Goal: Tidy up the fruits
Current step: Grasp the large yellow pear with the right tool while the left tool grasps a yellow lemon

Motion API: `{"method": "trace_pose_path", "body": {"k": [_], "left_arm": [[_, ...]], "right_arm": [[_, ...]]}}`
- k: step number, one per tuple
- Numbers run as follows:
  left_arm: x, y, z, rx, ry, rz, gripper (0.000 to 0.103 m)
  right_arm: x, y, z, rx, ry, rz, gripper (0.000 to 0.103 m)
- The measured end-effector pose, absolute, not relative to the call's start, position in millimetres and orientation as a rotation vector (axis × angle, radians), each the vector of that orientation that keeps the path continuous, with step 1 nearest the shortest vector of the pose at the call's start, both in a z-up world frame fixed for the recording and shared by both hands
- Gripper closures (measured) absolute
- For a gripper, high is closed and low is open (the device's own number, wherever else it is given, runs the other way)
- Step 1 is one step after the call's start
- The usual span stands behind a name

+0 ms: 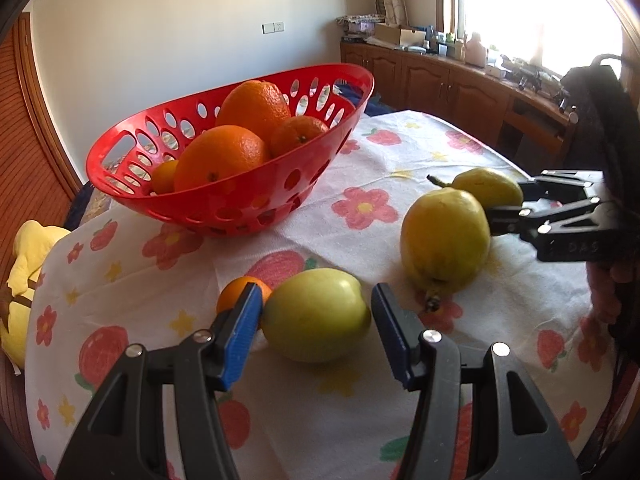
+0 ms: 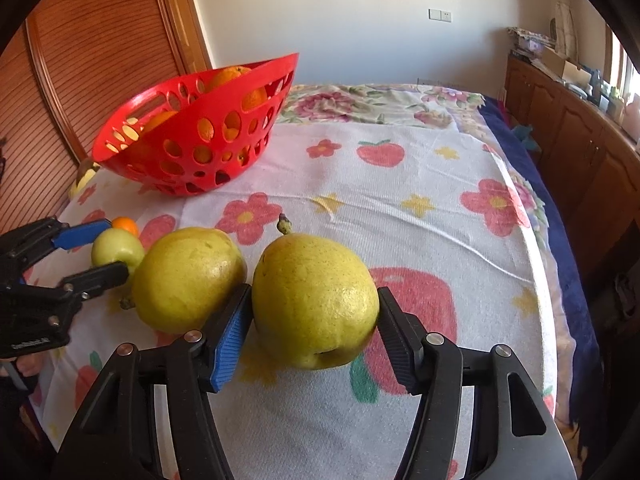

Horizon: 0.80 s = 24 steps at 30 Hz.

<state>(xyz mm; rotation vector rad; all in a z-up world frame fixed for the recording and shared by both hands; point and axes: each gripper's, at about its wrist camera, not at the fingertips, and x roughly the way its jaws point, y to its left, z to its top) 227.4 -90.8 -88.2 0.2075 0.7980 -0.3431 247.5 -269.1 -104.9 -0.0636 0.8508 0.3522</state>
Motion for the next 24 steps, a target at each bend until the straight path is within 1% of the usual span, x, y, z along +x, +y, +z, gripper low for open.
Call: {"method": "trace_pose_path", "body": {"k": [22,24], "left_arm": [[225.2,-97.9,-90.1,0.287,0.799,-0.335,0.046],[225.8,-98.4,-90.1,0.294,0.799,-0.337,0.046]], "right_arm": [[252.4,-267.0,-107.4,-0.055,0.860,0.358,0.040],[252.1,-267.1,-107.1,-0.054,0.858,0.359,0.041]]}}
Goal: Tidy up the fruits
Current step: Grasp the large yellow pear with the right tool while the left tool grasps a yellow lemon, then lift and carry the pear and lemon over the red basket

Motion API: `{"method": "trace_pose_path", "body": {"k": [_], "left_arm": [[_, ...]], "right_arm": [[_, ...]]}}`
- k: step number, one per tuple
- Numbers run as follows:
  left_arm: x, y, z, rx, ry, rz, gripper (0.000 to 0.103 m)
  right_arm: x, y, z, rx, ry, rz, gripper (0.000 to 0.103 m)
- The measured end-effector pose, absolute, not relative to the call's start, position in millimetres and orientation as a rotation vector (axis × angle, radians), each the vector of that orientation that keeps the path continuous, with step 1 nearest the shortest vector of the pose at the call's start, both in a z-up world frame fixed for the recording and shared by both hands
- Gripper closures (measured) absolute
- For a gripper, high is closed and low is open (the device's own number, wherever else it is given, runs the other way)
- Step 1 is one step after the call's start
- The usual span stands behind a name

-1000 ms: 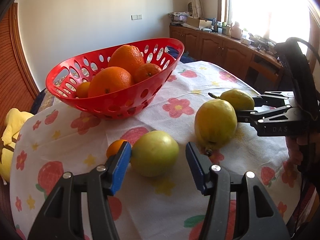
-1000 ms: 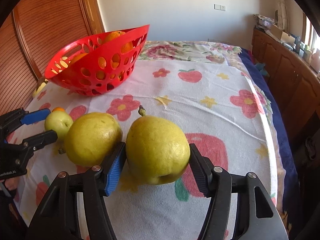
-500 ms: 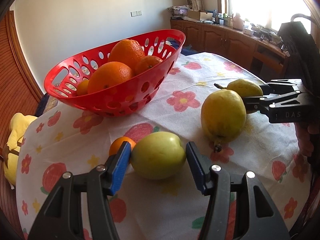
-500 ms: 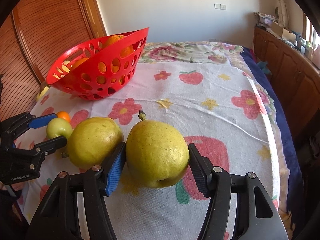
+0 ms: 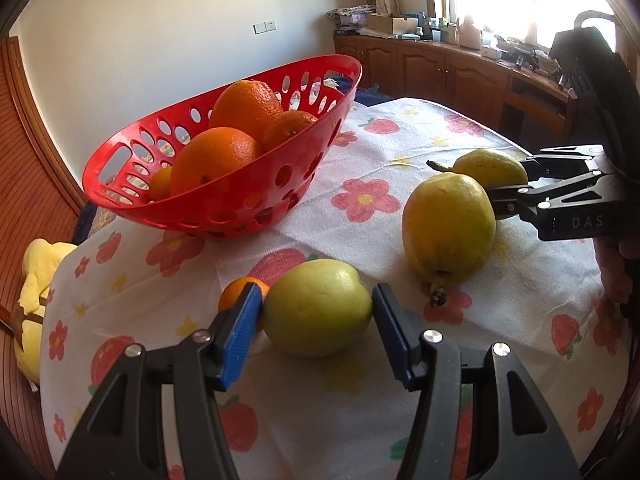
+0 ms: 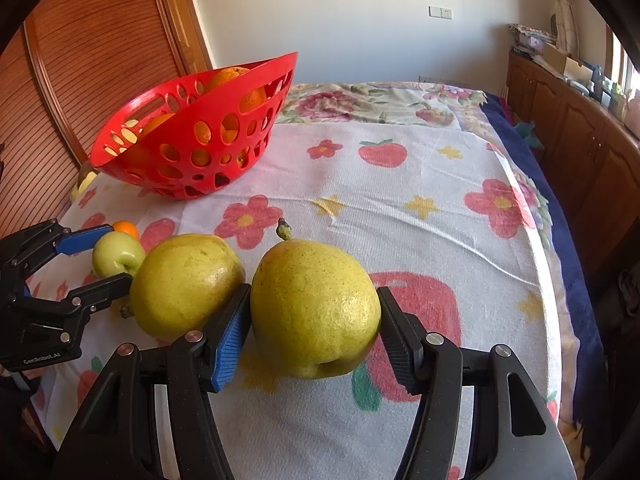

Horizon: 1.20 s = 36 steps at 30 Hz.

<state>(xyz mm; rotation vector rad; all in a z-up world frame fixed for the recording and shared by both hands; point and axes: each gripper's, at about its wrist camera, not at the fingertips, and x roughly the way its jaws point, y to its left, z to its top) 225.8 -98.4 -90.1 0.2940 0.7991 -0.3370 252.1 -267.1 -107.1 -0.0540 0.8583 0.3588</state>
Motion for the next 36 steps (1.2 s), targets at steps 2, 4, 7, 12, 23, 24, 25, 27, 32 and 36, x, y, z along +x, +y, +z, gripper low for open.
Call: {"method": "trace_pose_path", "body": {"k": [2,4,7,12,23,24,25,27,32,36], "left_arm": [[226.0,-98.4,-89.8,0.297,0.798,-0.342,0.046],[225.4,-97.1,-89.7,0.294,0.796,-0.349,0.048],[223.5,-93.8,-88.9,0.269,0.798,-0.370,0.048],[215.5,-88.1,-84.5,0.220,0.791,-0.401,0.049],[201.4,-73.8,-61.7,0.154,0.741,-0.407,0.049],[200.5,-72.8,-59.2,0.151,0.736,-0.408,0.049],[199.6,-71.8,-55.9,0.147,0.729,-0.408,0.049],[198.2,-70.1,-49.2,0.139,0.714,-0.411,0.049],[195.0,-66.1,-29.3,0.129,0.669,-0.414,0.048],[194.2,-60.8,-14.8,0.120,0.634,-0.408,0.048]], "right_arm": [[251.4,-267.2,-107.1,-0.056,0.856,0.359,0.042],[250.1,-268.0,-106.8,-0.057,0.853,0.360,0.042],[249.8,-268.1,-107.0,-0.057,0.852,0.360,0.042],[247.6,-266.6,-106.3,-0.073,0.849,0.359,0.042],[241.4,-270.0,-103.3,-0.065,0.837,0.351,0.042],[240.5,-270.6,-102.6,-0.063,0.835,0.351,0.042],[239.3,-271.4,-101.6,-0.061,0.833,0.351,0.042],[237.4,-273.3,-98.8,-0.058,0.827,0.349,0.042],[232.0,-278.4,-85.9,-0.047,0.801,0.348,0.042],[229.8,-280.7,-71.0,-0.052,0.772,0.347,0.042]]}}
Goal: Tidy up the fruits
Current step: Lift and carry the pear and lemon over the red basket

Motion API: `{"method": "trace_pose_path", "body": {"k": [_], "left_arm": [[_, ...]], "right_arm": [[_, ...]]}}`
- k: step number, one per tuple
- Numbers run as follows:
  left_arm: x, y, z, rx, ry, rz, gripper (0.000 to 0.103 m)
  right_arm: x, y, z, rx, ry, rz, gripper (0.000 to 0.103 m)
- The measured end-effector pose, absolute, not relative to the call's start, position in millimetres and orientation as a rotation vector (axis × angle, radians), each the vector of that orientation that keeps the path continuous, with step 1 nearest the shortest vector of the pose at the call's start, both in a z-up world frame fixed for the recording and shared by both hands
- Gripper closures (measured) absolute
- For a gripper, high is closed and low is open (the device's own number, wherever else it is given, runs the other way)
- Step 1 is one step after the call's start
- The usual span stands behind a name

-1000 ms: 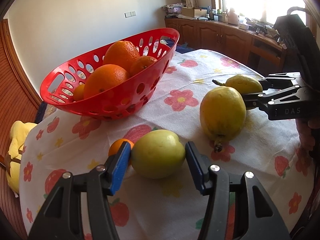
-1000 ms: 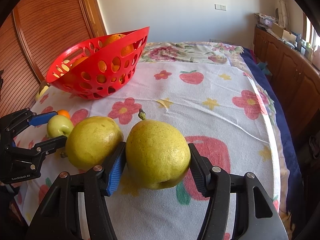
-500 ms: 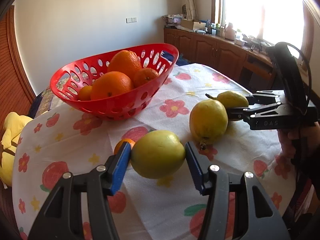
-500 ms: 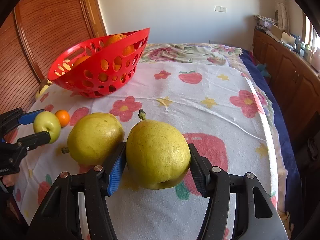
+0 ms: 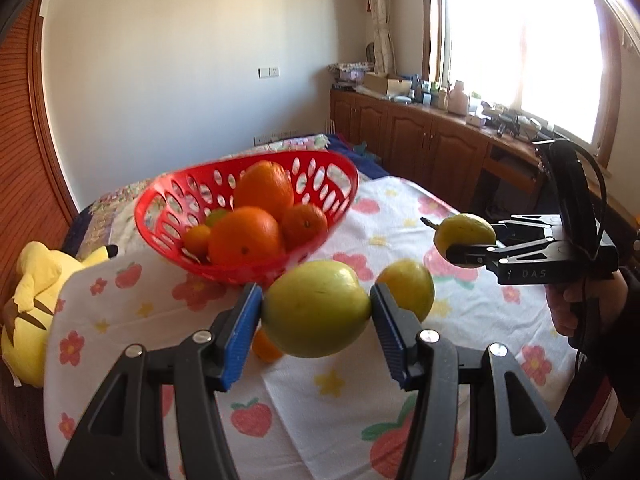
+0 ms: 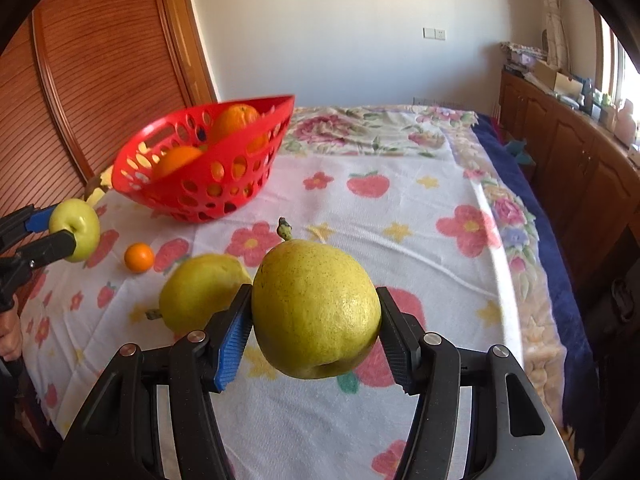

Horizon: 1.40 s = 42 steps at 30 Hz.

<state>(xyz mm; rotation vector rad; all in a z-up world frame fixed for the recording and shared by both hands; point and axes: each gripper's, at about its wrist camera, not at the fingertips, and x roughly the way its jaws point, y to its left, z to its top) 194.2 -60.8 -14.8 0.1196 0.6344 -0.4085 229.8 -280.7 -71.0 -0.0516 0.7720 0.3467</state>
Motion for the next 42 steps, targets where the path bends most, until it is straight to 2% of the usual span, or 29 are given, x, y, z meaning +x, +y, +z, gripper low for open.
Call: {"method": "trace_pose_path", "body": {"k": [20,31,42], "left_arm": [[250.5,-24.5,24.7,0.114,0.558,-0.333,0.048],[306.0,-11.4,6.7,0.096,0.591,-0.313,0.048],[328.1,-11.2,-10.4,0.090,0.614,-0.312,0.048]], "right_arm": [[272.8,-221.0,9.0,-0.143,0.623,0.480,0.042],[327.2,-170.6,-6.9,-0.205,0.658,0.554,0.042],[349.3,-154.6,-33.0,-0.229,0.707,0.566,0.042]]}}
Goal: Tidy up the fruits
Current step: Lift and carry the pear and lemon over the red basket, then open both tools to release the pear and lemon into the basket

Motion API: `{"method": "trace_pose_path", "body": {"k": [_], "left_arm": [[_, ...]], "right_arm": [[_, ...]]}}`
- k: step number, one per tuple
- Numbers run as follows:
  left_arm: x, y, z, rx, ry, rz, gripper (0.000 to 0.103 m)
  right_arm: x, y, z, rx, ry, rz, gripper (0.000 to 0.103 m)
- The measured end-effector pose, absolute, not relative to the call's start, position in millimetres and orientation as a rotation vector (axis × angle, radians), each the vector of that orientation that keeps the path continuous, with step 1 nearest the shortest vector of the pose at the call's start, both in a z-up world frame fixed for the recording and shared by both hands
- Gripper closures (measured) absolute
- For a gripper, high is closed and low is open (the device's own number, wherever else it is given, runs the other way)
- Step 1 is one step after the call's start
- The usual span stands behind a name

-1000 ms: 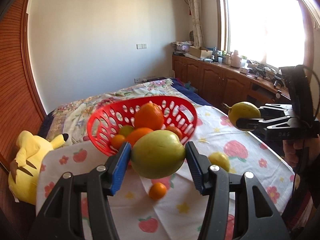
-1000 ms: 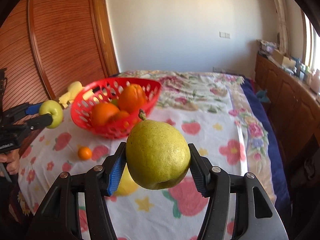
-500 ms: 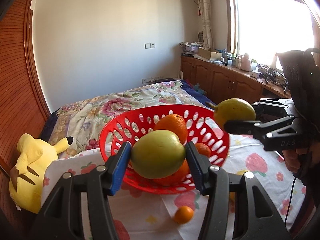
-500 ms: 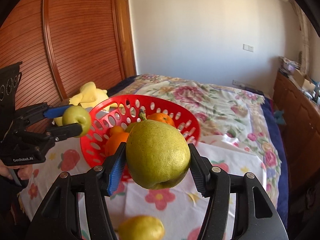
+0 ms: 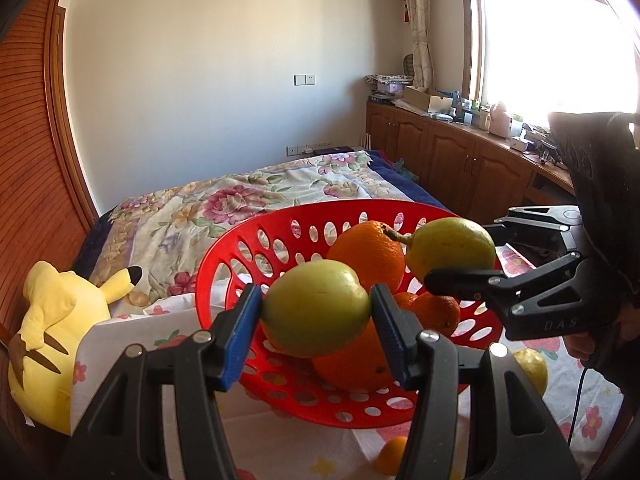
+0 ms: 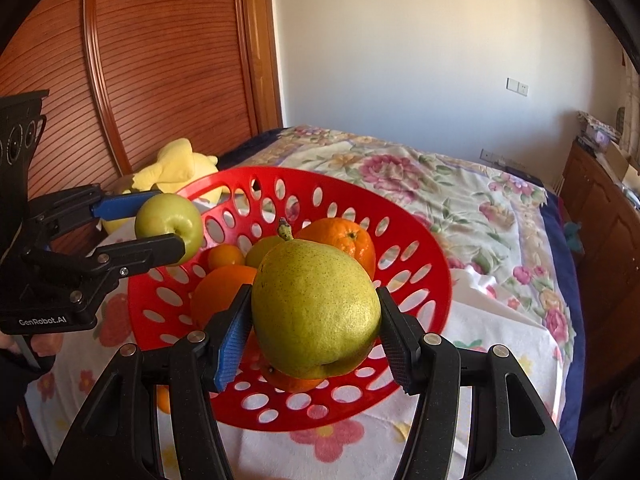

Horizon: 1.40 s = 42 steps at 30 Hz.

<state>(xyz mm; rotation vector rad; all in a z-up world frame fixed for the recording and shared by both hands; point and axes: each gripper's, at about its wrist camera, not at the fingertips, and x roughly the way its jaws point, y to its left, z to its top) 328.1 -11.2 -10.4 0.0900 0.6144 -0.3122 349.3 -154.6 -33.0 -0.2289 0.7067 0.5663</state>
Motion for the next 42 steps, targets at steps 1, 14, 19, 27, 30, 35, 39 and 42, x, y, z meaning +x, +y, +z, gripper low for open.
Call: {"method": "trace_pose_path", "body": {"k": [1,14,19,27,30,35,39,42], "left_arm": [[329.6,-11.5,-11.4,0.092,0.616,-0.311,0.048],[342.6,-15.4,-23.8,0.113,0.656,-0.296,0.048],[345.8,-18.0,-27.3,0.119,0.669,-0.292,0.048],[352.3,-17.7,-27.3,0.132,0.673,-0.285,0.048],[358.1,-17.3,-26.6,0.140,0.685,-0.279,0.048],[372.0,-17.4,-20.3,0.143,0.711,-0.276,0.048],[382.6,-21.2,-15.8,0.143,0.735,-0.277,0.048],[389.1,-23.5,-15.0,0.142,0.750,-0.265,0.048]], "right_arm": [[350.6,-153.8,-34.4,-0.230,0.709,0.566,0.042],[349.5,-151.5,-39.3,-0.239,0.708,0.552,0.041],[349.0,-155.2,-36.3,-0.218,0.700,0.546,0.041],[345.6,-164.0,-35.5,-0.195,0.694,0.536,0.041],[343.8,-167.5,-33.7,-0.184,0.690,0.534,0.040],[339.5,-173.4,-30.2,-0.174,0.676,0.537,0.038],[336.3,-173.4,-28.0,-0.176,0.668,0.548,0.038],[333.1,-172.6,-26.3,-0.175,0.660,0.554,0.038]]}}
